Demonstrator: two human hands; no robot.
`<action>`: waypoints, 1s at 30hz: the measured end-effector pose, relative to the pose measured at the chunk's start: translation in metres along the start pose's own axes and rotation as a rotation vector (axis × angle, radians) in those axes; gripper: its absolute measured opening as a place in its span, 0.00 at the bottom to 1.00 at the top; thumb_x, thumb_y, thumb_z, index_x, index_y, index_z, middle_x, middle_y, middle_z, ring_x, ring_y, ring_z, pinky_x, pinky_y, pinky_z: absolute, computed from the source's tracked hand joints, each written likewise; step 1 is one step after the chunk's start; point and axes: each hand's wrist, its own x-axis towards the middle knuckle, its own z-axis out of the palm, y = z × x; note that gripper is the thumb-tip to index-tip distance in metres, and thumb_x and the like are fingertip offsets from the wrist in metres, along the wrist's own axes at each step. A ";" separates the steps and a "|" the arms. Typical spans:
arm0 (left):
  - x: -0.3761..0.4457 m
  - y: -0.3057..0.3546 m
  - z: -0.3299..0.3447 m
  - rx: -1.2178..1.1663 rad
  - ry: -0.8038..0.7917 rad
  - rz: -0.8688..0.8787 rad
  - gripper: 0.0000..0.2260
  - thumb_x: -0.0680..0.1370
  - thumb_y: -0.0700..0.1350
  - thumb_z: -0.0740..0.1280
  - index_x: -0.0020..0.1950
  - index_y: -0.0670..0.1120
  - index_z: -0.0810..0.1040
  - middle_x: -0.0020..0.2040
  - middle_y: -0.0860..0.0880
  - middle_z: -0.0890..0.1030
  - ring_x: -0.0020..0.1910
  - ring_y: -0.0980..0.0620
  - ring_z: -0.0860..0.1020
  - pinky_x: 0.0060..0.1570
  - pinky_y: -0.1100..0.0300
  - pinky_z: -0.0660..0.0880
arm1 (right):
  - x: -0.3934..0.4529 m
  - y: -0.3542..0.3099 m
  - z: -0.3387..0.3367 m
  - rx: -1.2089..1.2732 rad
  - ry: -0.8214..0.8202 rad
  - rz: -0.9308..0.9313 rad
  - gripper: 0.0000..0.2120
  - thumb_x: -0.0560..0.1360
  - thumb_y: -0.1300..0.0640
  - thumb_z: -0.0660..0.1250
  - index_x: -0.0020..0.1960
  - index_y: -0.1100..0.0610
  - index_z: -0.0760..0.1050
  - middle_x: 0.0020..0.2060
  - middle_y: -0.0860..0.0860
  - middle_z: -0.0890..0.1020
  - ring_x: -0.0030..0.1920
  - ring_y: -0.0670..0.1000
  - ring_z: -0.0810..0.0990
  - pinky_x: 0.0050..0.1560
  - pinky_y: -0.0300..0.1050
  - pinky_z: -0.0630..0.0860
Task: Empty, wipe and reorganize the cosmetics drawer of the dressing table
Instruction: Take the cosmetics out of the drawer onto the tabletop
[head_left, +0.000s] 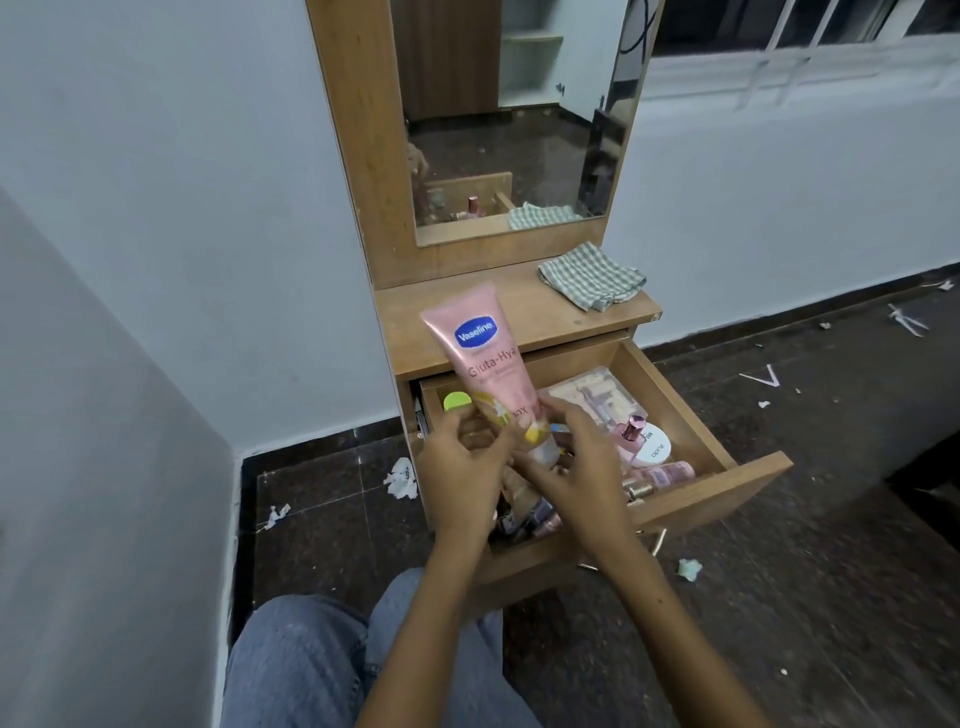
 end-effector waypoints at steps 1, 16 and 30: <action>0.005 0.002 -0.003 -0.037 -0.002 0.001 0.15 0.67 0.44 0.77 0.51 0.44 0.79 0.43 0.51 0.83 0.40 0.56 0.82 0.39 0.56 0.81 | 0.003 0.000 0.005 0.007 0.005 -0.036 0.30 0.67 0.47 0.75 0.65 0.53 0.70 0.56 0.46 0.78 0.55 0.42 0.77 0.52 0.46 0.78; 0.170 0.018 -0.037 0.295 0.179 0.338 0.19 0.67 0.50 0.77 0.51 0.47 0.73 0.44 0.54 0.79 0.42 0.57 0.78 0.41 0.63 0.75 | 0.050 0.043 0.035 -0.049 0.080 -0.221 0.11 0.76 0.55 0.67 0.58 0.55 0.76 0.46 0.46 0.82 0.44 0.42 0.81 0.40 0.40 0.81; 0.209 -0.014 -0.016 0.242 0.065 0.299 0.23 0.70 0.48 0.75 0.61 0.46 0.74 0.55 0.53 0.79 0.52 0.56 0.77 0.51 0.68 0.73 | 0.055 0.056 0.038 -0.088 0.085 -0.146 0.12 0.75 0.49 0.68 0.55 0.55 0.77 0.42 0.45 0.82 0.42 0.41 0.81 0.40 0.42 0.80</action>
